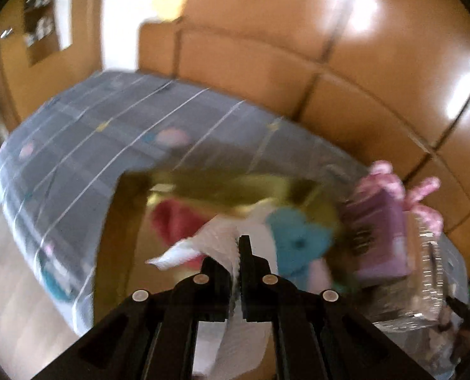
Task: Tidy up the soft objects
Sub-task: 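Carry the white cloth into the tray and open the left tool while the right tool holds the towel, then carry the rolled white towel to the gold tray and open the right tool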
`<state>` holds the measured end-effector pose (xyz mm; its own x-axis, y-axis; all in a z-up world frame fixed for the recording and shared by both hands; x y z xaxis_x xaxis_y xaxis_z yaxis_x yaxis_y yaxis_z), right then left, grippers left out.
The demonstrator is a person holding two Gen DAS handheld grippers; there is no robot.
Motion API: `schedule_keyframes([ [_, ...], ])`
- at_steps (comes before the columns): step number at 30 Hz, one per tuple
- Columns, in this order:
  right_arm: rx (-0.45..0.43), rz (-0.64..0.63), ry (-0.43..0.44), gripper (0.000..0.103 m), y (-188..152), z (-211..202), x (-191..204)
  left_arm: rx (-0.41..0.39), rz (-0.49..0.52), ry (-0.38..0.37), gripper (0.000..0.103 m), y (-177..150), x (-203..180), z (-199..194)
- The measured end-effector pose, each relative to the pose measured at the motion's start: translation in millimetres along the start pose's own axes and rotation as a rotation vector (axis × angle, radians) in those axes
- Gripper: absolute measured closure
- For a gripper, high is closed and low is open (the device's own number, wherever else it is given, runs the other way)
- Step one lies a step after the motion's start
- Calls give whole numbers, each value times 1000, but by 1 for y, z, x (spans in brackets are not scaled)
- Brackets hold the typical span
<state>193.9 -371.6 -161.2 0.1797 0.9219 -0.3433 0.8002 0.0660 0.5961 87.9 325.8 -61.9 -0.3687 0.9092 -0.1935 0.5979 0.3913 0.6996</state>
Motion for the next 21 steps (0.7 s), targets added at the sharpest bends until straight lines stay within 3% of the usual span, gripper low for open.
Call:
schedule_keyframes([
  [6, 19, 0, -38, 71, 1, -1, 4, 32, -46, 82, 94, -13, 47, 23],
  [8, 36, 17, -53, 71, 3, 0, 4, 41, -70, 104, 76, -12, 57, 30],
  [9, 43, 22, -62, 71, 3, 0, 4, 47, -76, 105, 55, -13, 59, 30],
  [10, 49, 25, -69, 71, 4, 1, 5, 45, -77, 111, 43, -13, 61, 30],
  [17, 105, 120, -110, 72, 12, 5, 2, -27, -65, 162, 28, -22, 68, 1],
  [21, 101, 244, -41, 74, 19, -1, 0, -85, -35, 179, 11, -28, 64, -20],
])
Point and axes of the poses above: each gripper's, at about its wrist camera, not at the fingertips, and z roughly the way its jaws point, x to its left, y to its top, the point moved 4 cm from there along z, roughly the way its jaws point, and after that the axes turned 10 degrees about -x, right-handed, at the moved point
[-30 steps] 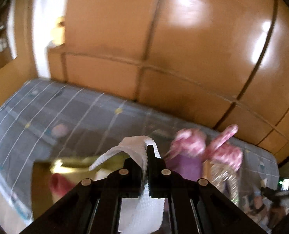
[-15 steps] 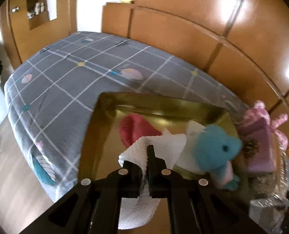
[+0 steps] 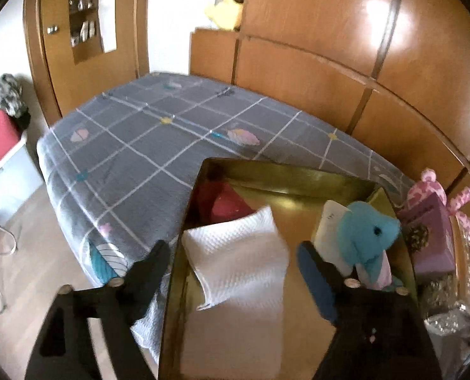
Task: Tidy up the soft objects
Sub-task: 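Carry the rolled white towel to the gold tray and open the right tool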
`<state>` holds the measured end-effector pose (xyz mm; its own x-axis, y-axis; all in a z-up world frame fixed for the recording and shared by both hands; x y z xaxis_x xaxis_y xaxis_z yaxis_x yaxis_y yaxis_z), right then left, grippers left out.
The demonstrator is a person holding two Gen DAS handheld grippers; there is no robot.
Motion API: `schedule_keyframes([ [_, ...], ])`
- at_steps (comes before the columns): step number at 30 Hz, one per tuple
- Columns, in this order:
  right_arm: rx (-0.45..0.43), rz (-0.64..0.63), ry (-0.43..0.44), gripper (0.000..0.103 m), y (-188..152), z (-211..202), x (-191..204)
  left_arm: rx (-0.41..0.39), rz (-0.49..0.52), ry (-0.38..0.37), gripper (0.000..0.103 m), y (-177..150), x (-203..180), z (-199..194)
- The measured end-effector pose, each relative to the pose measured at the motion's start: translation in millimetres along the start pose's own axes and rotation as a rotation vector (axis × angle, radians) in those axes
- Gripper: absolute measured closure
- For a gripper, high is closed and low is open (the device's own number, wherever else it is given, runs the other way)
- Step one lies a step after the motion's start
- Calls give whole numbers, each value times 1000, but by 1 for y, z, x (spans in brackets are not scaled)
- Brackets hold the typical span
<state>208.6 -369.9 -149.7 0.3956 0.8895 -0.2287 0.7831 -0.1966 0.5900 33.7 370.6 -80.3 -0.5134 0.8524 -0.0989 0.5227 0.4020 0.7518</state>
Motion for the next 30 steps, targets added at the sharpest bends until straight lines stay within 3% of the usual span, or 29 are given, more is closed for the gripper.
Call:
schedule_keyframes([
  [6, -13, 103, 147, 76, 13, -16, 14, -63, 65, -22, 0, -9, -17, -31],
  [12, -68, 137, 306, 76, 30, -56, 47, -73, 105, -36, 0, -21, -38, -46],
  [21, -145, 52, 544, 76, 57, -126, 140, -52, 102, -70, 0, -39, -56, -54],
  [30, -210, -74, 673, 76, 73, -189, 242, -45, 131, -95, 0, -52, -67, -62],
])
Point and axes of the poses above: each gripper's, at about its wrist camera, not at the fingertips, and z roughly the way its jaws point, x to its left, y to its top, the point moved 4 cm from there along z, roughly the way its jaws point, and after that the axes turned 10 degrees about -x, right-handed, at the moved point
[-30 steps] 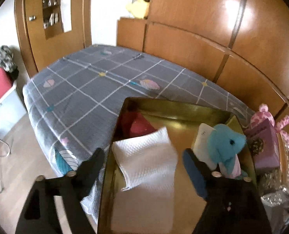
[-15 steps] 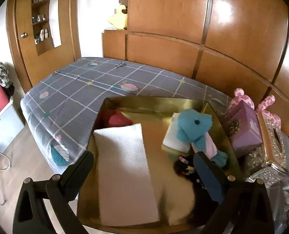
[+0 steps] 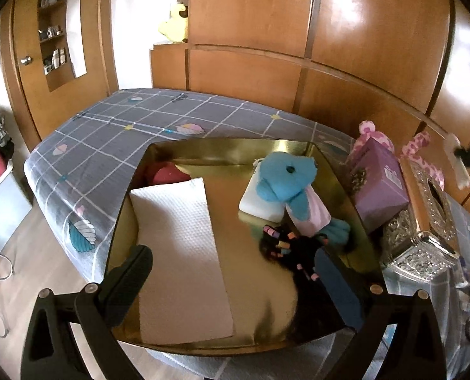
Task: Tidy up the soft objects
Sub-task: 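Carry the rolled white towel to the gold tray and open the right tool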
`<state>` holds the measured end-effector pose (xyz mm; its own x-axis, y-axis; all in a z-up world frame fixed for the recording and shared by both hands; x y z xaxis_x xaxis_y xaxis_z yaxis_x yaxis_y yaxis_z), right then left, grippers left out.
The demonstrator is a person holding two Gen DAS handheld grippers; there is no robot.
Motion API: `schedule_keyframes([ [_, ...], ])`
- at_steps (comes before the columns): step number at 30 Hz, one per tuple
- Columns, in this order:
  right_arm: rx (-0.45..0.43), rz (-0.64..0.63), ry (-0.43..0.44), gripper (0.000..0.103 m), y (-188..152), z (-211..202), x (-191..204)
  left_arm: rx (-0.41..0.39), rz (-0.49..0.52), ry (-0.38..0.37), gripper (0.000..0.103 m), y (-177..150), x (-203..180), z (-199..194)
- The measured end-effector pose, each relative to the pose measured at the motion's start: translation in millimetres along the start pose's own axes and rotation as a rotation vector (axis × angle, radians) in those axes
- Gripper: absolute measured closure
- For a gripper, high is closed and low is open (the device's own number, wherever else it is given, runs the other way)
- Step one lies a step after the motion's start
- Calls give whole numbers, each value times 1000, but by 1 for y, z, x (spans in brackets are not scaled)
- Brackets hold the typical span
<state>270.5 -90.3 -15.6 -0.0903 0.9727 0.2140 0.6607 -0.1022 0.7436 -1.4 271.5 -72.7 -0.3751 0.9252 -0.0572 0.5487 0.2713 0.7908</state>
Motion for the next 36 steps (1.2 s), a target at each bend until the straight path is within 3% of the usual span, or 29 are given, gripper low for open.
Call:
schedule_keyframes([
  [7, -7, -145, 163, 76, -11, 7, 99, -14, -3, 16, 0, -1, 0, -9],
  [15, 40, -330, 385, 76, -68, -2, 199, -27, -8, 36, 0, -2, 8, -16],
  [23, 140, -434, 506, 76, -135, -9, 244, -30, -32, 53, 0, -2, 16, -17],
  [36, 268, -493, 577, 73, -209, -10, 274, -55, -81, 75, 0, -2, 30, -20],
])
Point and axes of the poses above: each gripper's, at about its wrist camera, not at the fingertips, and z roughly the way its jaws point, x to its left, y to its top, the point moved 4 cm from there along z, roughly the way its jaws point, and after that the axes turned 10 degrees about -x, right-handed, at the moved point
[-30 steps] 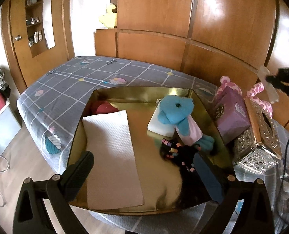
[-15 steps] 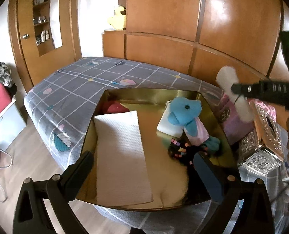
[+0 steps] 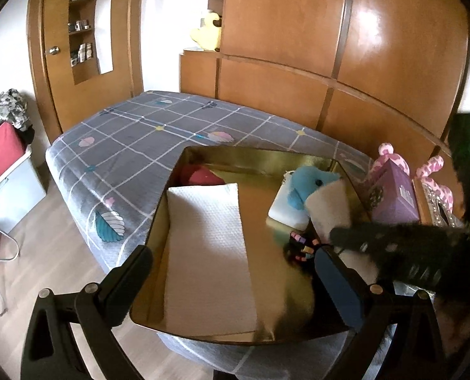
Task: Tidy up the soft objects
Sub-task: 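Carry the rolled white towel to the gold tray and open the right tool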
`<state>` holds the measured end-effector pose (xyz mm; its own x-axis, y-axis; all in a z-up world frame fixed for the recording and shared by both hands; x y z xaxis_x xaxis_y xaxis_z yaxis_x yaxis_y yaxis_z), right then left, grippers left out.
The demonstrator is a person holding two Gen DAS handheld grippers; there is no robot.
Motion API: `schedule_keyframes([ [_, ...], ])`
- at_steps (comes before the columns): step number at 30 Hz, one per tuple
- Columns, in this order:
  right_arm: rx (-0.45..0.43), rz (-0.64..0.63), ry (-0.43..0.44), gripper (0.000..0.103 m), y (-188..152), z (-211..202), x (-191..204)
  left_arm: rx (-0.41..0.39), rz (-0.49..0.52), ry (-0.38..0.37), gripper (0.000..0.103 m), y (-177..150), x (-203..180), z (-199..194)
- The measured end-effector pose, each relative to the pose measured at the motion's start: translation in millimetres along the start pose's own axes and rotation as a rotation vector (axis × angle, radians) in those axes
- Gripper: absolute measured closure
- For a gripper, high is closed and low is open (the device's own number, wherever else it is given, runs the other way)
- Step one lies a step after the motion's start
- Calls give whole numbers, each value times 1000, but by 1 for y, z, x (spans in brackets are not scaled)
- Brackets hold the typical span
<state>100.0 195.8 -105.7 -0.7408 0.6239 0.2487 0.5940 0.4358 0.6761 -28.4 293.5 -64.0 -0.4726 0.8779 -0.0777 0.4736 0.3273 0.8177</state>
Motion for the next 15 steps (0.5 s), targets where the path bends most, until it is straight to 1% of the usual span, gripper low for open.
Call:
schedule_keyframes([
  [3, 57, 25, 16, 70, -9, 12, 3, -9, -11, 3, 0, 2, 4, -1],
  [5, 78, 32, -4, 70, -14, 18, 2, -12, -14, 5, 0, 3, 5, -1],
  [6, 81, 34, -17, 68, -16, 20, 0, -12, -16, 5, 0, 4, 6, -2],
  [9, 82, 51, -32, 63, -20, 19, -4, -12, -20, 4, 0, 4, 7, -1],
  [11, 76, 65, -24, 61, -22, 16, -5, -12, -21, 3, 0, 3, 7, -1],
  [15, 19, 99, -11, 60, -19, 0, -9, -15, -18, -5, 0, 3, 4, -3],
])
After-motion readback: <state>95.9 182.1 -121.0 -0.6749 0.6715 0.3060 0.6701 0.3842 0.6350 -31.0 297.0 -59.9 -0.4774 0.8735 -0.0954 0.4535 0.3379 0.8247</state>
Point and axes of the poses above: each gripper's, at about its wrist camera, not at the fingertips, and z roughly the way its jaws point, x to its left, y to its top, the point moved 4 cm from there along z, roughly the way its jaws point, and after that the axes turned 10 degrees about -x, right-handed, at the moved point
